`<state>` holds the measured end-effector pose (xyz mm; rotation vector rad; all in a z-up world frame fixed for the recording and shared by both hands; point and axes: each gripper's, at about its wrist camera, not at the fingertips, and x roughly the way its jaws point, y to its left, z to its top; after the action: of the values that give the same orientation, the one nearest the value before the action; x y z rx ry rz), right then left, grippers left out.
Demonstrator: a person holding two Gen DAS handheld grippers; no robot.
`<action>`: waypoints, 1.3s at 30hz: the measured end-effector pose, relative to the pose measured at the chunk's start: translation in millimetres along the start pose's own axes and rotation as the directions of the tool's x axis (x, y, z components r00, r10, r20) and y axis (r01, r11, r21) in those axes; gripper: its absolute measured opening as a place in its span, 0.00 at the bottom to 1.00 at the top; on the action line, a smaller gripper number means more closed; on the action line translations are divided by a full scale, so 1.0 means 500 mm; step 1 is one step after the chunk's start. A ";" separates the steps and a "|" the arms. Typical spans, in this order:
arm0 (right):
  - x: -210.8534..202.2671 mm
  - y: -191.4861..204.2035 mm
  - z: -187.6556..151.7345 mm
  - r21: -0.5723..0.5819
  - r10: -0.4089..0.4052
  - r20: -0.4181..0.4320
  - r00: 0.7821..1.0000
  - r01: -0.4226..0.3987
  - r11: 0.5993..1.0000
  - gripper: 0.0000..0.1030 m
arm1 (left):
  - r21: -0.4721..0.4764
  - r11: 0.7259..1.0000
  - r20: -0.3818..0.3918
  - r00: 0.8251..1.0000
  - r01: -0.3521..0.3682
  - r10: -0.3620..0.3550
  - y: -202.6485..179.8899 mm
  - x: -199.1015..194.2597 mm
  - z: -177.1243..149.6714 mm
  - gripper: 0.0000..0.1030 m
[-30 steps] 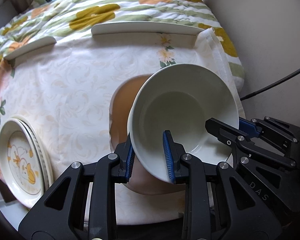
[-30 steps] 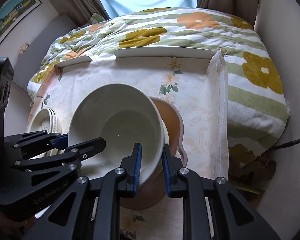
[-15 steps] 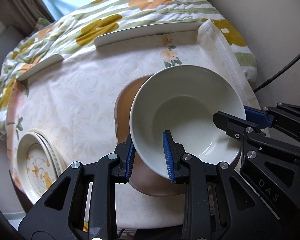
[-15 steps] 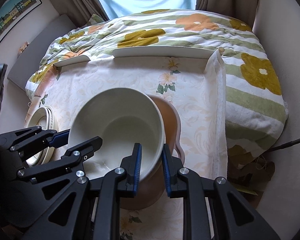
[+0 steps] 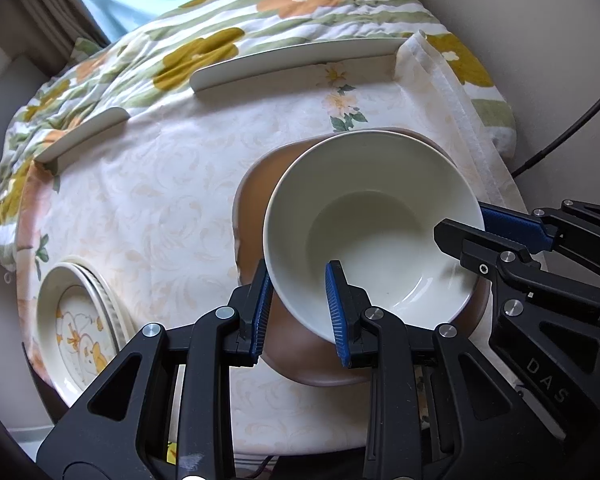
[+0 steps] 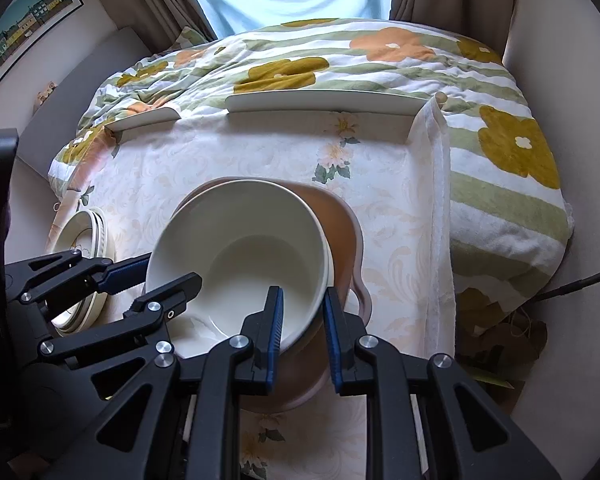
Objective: Organize plates and bowls
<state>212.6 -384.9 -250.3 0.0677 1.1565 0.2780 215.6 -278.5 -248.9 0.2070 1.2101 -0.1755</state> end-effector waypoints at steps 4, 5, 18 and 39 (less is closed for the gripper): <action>-0.031 -0.001 -0.003 0.012 0.017 0.043 0.999 -0.018 1.000 0.18 | -0.032 0.999 0.048 0.998 0.034 -0.033 0.023 -0.033 -0.005 0.23; -0.040 0.002 -0.003 0.011 0.014 0.054 0.998 -0.014 1.000 0.18 | -0.038 0.998 0.066 0.997 0.040 -0.038 0.029 -0.044 -0.006 0.23; -0.185 0.043 -0.046 0.023 0.014 0.235 0.972 -0.020 1.000 0.86 | -0.133 0.990 0.411 0.912 0.047 0.012 0.139 -0.241 -0.071 1.00; -0.121 0.009 -0.092 0.077 -0.205 0.028 0.978 0.203 0.976 0.99 | 0.032 0.996 0.060 0.994 0.087 -0.089 0.148 -0.078 -0.068 0.99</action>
<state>147.4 -399.7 -213.8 0.0181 1.1279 0.0520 189.5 -197.6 -218.8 0.1727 1.1570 -0.2747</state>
